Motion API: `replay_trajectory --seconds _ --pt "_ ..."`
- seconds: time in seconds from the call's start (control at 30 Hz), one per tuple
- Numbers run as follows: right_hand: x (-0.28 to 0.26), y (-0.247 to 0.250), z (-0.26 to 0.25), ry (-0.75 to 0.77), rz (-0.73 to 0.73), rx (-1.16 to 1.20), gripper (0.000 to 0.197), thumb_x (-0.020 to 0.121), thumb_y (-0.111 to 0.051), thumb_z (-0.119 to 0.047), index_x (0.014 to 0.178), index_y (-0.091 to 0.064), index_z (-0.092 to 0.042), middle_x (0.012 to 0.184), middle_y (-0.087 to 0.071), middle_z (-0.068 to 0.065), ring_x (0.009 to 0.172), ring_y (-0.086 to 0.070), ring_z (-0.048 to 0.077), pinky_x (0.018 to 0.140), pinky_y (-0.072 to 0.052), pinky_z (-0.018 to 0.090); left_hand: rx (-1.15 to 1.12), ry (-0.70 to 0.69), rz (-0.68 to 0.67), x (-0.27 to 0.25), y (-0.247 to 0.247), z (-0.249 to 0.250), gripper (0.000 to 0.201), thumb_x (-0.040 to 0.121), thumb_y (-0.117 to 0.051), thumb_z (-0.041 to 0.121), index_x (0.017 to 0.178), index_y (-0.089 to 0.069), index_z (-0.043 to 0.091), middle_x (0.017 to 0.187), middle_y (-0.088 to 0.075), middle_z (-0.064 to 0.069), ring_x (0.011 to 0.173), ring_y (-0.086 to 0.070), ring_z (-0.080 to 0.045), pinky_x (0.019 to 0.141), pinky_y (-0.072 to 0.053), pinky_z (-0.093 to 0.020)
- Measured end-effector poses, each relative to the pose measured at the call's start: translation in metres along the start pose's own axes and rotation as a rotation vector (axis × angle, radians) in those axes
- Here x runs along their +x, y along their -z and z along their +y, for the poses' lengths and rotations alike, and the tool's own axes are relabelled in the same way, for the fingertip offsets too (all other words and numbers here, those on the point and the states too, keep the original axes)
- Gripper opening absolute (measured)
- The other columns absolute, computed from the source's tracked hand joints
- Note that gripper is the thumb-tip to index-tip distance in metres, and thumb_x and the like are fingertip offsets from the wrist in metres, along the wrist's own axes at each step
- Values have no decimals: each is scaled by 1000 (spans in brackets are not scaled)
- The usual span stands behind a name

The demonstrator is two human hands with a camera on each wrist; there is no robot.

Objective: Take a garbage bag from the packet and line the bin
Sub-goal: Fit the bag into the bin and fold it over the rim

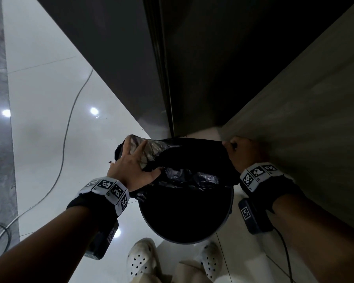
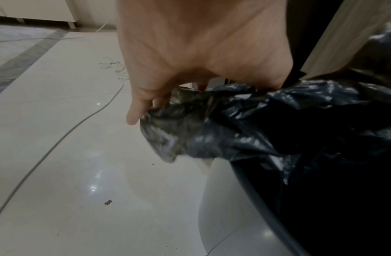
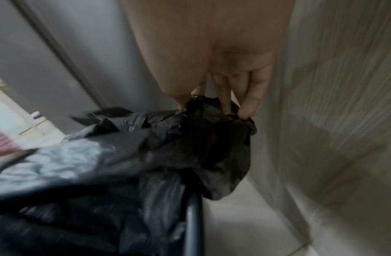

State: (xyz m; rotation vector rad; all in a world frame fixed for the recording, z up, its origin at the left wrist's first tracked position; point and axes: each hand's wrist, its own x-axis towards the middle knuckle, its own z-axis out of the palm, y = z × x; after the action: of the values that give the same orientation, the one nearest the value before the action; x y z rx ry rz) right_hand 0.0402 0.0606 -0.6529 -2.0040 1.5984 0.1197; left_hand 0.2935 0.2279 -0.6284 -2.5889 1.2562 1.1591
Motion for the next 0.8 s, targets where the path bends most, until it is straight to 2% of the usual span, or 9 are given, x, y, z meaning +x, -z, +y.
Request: replay_trajectory --seconds 0.07,0.13,0.23,0.4,0.5,0.6,0.67,0.73,0.8 --pt "6 -2 4 -34 -10 9 40 93 -49 -43 60 -43 -22 77 -63 13 74 -61 33 74 -53 42 -19 46 -17 5 2 -3 92 64 -56 74 142 -16 46 160 13 7 136 -40 -34 107 -38 -51" --pt "9 -4 9 -108 -52 46 40 90 -53 -43 61 -51 -16 74 -64 12 71 -62 32 71 -54 39 5 72 -48 6 3 -4 84 69 -55 72 141 -20 47 160 9 3 137 -38 -35 107 -39 -48" --pt "11 -10 17 -175 -167 75 46 86 -55 -43 63 -59 -3 66 -63 13 59 -59 28 59 -46 32 -7 68 -94 4 0 -6 69 77 -49 70 140 -29 48 157 -13 -6 142 -29 -29 112 -32 -43" --pt "4 -14 21 -202 -202 165 47 84 -57 -42 54 -50 -6 59 -57 13 56 -54 27 58 -42 33 -108 136 -97 0 -13 -21 67 67 -43 82 124 -49 46 121 -51 -3 120 -52 -26 100 -41 -38" --pt "8 -11 12 -155 -121 211 43 87 -60 -38 55 -47 -14 63 -56 8 66 -57 28 69 -46 36 -198 94 -16 4 -13 -27 61 60 -49 84 103 -56 41 113 -62 7 110 -58 -19 97 -46 -39" --pt "16 -13 15 -133 -88 191 42 85 -63 -39 56 -51 -11 68 -63 13 71 -62 31 72 -50 39 -162 96 -24 9 -10 -26 59 62 -49 83 99 -61 39 108 -66 8 108 -60 -20 94 -46 -37" --pt "13 -17 24 -172 -184 130 44 81 -62 -48 61 -60 -8 72 -67 13 70 -64 30 73 -54 41 -74 151 -135 8 -13 -24 66 65 -45 83 99 -68 31 101 -68 0 105 -61 -26 88 -45 -33" --pt "3 -21 34 -182 -294 67 53 77 -53 -58 71 -66 -6 79 -69 14 71 -63 29 75 -54 43 -44 219 -221 3 -19 -24 75 64 -45 85 84 -68 16 89 -67 -7 95 -63 -27 80 -44 -31" --pt "-10 -23 37 -234 -381 54 57 88 -48 -52 87 -67 1 96 -68 20 77 -59 31 77 -46 38 -58 228 -258 -7 -26 -27 70 68 -53 78 82 -67 11 87 -67 -9 88 -63 -26 79 -46 -30"
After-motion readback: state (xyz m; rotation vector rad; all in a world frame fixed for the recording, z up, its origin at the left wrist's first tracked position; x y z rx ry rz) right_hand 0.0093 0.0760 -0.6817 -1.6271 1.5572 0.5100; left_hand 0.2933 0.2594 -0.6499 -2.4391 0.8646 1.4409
